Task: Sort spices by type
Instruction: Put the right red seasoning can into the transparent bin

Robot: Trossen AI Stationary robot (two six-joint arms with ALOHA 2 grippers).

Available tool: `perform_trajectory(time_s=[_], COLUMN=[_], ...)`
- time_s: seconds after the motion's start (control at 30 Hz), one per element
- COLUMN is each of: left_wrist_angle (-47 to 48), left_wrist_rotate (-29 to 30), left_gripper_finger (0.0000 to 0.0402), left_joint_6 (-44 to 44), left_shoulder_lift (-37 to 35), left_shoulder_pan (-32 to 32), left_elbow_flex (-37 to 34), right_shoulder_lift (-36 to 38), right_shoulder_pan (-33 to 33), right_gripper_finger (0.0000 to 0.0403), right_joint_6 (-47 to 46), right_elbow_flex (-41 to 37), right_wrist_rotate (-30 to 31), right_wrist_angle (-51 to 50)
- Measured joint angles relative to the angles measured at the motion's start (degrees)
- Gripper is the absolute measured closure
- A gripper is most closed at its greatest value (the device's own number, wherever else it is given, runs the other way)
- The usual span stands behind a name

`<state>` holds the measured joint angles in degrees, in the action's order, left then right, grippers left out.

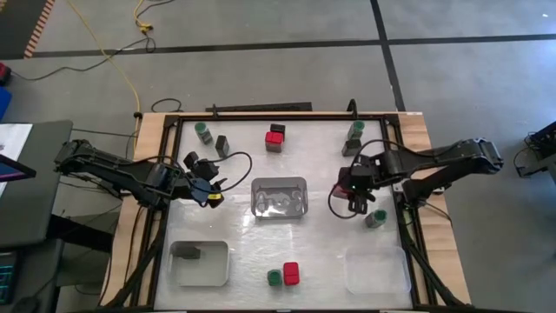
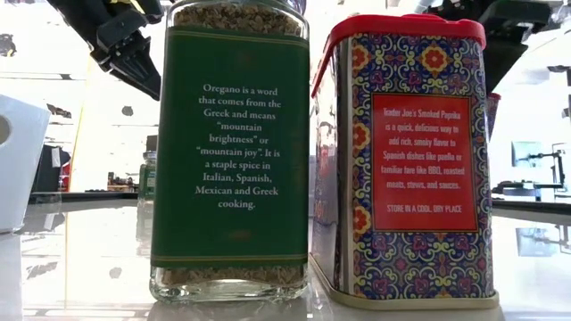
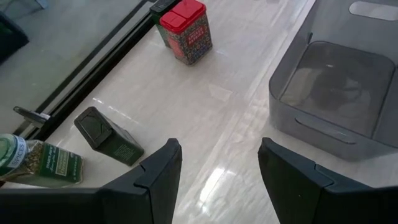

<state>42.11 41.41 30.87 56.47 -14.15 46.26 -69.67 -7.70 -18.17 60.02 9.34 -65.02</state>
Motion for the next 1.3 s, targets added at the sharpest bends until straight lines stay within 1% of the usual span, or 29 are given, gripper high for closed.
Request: perform_trajectory(time_s=[0.13,0.3,0.53,0.7,0.8,0.93,1.0,1.1,1.2,1.3], left_wrist_angle=[0.0,0.0,0.0,0.0,0.0,0.01,0.15,0.8,0.8,0.85], left_wrist_rotate=[0.0,0.0,0.0,0.0,0.0,-0.19,-1.57,-5.22,-7.87,-9.05], left_gripper_finger=[0.0199,0.0199,0.0199,0.0199,0.0199,0.0199,0.0199,0.0199,0.0199,0.0199], left_joint_6=[0.0,0.0,0.0,-0.01,-0.02,0.0,0.06,0.0,0.11,0.13], left_shoulder_lift=[0.0,0.0,0.0,0.0,0.0,0.0,0.0,0.0,0.0,0.0], left_shoulder_pan=[0.01,0.0,-0.01,0.0,-0.01,-0.01,-0.01,-0.01,-0.03,-0.03], left_elbow_flex=[0.0,0.0,0.0,0.0,0.0,0.0,0.0,0.0,0.0,0.0], right_shoulder_lift=[0.0,-0.34,-5.39,-8.46,-9.9,-11.37,-11.89,-12.04,-12.1,-12.2], right_shoulder_pan=[-3.07,-7.5,-15.64,-21.55,-25.09,-30.35,-33.26,-37.83,-42.81,-47.76], right_gripper_finger=[0.016,0.0159,0.0159,0.0159,0.0159,0.0158,0.0158,0.0158,0.0158,0.0158], right_joint_6=[-2.41,-8.58,-20.99,-29.13,-33.96,-36.05,-38.11,-41.37,-42.43,-43.03], right_elbow_flex=[2.91,9.11,20.24,25.83,26.89,26.92,26.91,26.91,26.91,26.84], right_wrist_rotate=[0.0,1.2,1.2,1.19,0.36,-2.02,-3.08,-3.68,-3.7,-4.08], right_wrist_angle=[-2.06,-8.6,-24.63,-24.27,-25.26,-25.07,-24.85,-25.09,-25.02,-24.93])
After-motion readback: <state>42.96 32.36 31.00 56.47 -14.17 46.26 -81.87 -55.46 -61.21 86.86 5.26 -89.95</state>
